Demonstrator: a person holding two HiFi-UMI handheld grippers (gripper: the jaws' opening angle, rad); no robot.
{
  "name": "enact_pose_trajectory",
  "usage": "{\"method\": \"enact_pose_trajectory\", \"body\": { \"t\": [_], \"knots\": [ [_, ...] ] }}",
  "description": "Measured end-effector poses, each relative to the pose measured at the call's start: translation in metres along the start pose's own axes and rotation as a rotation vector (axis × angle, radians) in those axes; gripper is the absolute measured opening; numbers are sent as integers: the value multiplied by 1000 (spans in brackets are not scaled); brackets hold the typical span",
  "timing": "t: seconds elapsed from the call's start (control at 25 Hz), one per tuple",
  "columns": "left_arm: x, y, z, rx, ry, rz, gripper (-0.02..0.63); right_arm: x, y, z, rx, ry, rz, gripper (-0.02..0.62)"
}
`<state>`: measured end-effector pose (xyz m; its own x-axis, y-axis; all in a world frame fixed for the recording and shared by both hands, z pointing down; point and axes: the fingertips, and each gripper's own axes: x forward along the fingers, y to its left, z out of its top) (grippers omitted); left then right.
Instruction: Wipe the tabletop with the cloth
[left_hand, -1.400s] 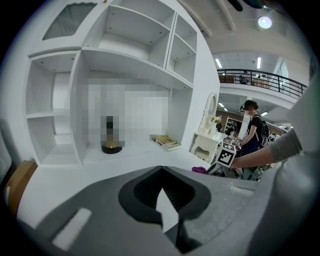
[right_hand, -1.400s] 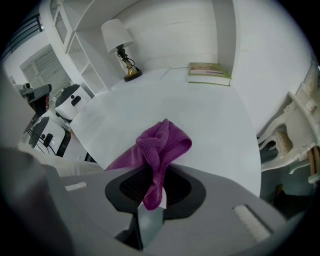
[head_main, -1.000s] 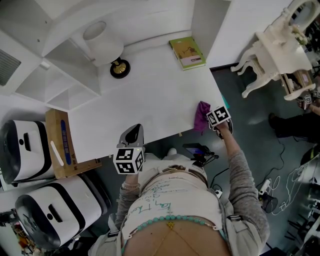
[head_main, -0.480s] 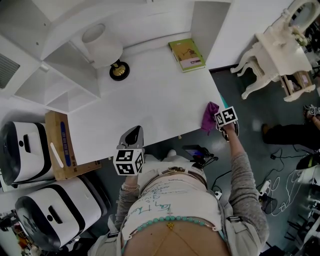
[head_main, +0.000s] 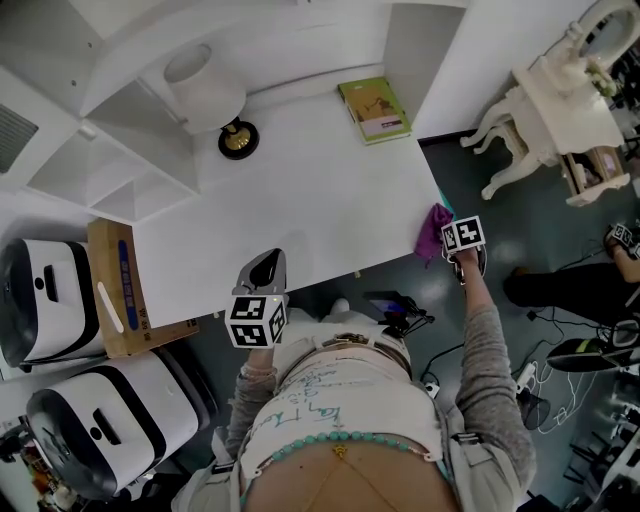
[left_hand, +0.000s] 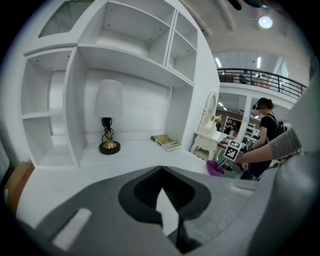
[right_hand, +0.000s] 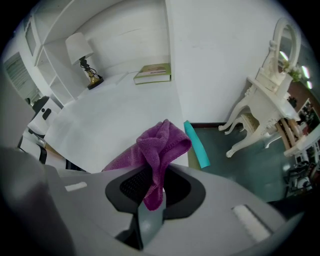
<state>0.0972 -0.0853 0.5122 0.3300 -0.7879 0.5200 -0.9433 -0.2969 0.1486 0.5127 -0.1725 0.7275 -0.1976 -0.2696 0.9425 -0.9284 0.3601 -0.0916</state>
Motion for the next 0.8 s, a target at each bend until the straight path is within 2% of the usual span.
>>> {"method": "enact_pose_trajectory", "body": {
  "t": [0.44, 0.6, 0.8],
  "knots": [
    [-3, -3, -6, -9, 6, 10, 2, -10, -37, -14, 22, -17, -106, 83],
    [-5, -1, -8, -16, 8, 21, 2, -18, -54, -20, 19, -15, -184, 81],
    [-7, 5, -11, -26, 9, 28, 2, -32, -70, -25, 73, -56, -244, 80]
  ]
}}
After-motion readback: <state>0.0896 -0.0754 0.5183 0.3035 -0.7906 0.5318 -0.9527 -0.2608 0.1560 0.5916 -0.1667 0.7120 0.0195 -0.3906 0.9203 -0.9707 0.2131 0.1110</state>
